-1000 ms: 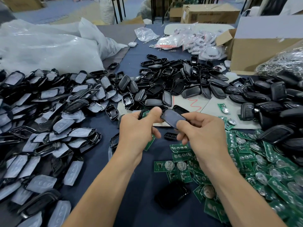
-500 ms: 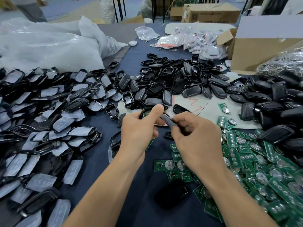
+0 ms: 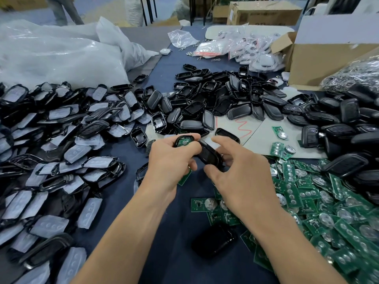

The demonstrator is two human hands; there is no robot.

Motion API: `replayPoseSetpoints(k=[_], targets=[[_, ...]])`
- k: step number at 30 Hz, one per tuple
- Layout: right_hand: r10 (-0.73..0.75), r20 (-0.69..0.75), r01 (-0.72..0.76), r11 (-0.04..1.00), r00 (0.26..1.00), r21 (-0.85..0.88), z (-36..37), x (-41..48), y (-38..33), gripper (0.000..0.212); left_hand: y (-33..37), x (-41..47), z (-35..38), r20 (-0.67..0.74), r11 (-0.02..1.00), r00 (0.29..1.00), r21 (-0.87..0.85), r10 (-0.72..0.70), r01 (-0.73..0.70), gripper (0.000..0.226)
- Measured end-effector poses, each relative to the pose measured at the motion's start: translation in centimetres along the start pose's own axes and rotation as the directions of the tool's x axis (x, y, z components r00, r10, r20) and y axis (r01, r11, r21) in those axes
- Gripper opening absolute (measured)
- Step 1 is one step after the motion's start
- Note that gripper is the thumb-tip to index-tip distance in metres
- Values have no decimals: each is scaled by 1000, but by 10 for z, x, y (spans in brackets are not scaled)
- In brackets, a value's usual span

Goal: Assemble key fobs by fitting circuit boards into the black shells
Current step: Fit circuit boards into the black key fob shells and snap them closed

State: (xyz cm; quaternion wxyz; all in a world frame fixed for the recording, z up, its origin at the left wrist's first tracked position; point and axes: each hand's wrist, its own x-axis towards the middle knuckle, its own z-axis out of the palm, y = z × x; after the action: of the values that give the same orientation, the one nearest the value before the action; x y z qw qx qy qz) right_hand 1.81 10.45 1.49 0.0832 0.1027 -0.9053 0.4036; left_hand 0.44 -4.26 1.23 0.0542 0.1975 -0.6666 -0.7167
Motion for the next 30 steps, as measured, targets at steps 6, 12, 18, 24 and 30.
replayPoseSetpoints(k=[6, 12, 18, 24, 30], targets=[[-37, -83, 28, 993, 996, -116, 5, 1, 1, 38, 6, -5, -1, 185, 974, 973, -153, -139, 168, 20], [86, -60, -72, 977, 995, 203, 1, 5, 6, 38, 10, -6, -6, 345, 941, 923, -221, -170, 256, 20], [261, 480, -530, 172, 837, 831, -9, 21, 14, 39, 14, -3, -5, 268, 912, 951, -331, -157, 244, 31], [175, 588, -606, 72, 789, 792, -10, 21, 17, 46, 10, -4, -4, 50, 965, 999, -260, -15, 27, 32], [223, 413, -469, 397, 883, 789, 0, 15, 6, 27, 6, -12, 7, 93, 993, 989, -35, 112, -109, 33]])
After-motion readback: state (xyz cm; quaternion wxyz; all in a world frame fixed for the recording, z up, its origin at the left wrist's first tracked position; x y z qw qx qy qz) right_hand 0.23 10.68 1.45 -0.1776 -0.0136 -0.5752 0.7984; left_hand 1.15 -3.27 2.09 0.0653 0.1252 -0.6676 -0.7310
